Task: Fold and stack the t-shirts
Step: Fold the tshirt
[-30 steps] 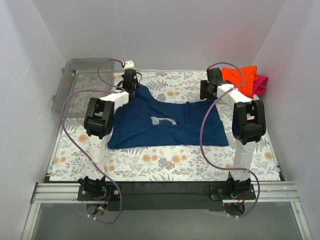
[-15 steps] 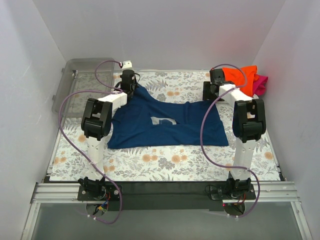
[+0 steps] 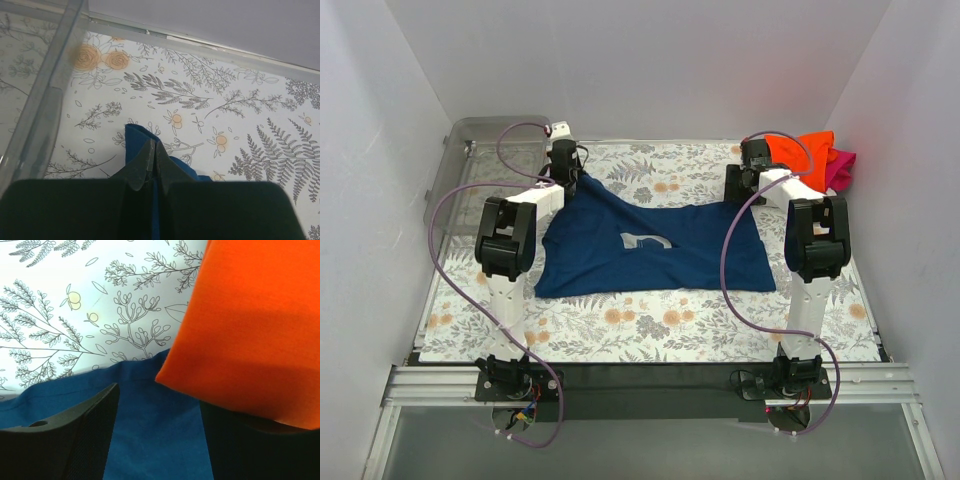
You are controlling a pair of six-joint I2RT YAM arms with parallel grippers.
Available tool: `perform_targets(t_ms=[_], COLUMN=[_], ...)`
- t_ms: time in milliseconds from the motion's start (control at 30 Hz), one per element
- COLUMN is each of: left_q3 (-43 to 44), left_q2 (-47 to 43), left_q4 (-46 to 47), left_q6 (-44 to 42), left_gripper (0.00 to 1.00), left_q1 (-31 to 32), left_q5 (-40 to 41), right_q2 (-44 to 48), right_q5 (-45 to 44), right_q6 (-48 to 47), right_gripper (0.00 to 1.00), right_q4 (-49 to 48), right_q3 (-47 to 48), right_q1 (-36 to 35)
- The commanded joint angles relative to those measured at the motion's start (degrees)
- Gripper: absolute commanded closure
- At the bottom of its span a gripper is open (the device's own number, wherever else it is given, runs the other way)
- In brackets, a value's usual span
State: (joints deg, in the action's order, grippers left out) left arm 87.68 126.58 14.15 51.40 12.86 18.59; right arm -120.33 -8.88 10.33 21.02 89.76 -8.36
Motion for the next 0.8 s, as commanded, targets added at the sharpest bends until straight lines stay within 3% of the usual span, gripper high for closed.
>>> perform_targets(t_ms=[0, 767], left_q3=[-0.1, -0.1], left_q2=[-6.1, -6.1], left_q4=[1.3, 1.3], left_q6=[-0.2, -0.2], left_gripper=[1.00, 1.00], left_q1=[-0.7, -1.3], left_q5=[1.4, 0.6], right_q2=[0.3, -5.4], right_q5=[1.7, -5.3], right_q6=[0.6, 1.0], right_gripper=[0.42, 0.46], right_q4=[-2.1, -2.3], right_q3=[2.0, 6.8], right_q1=[0.1, 0.1])
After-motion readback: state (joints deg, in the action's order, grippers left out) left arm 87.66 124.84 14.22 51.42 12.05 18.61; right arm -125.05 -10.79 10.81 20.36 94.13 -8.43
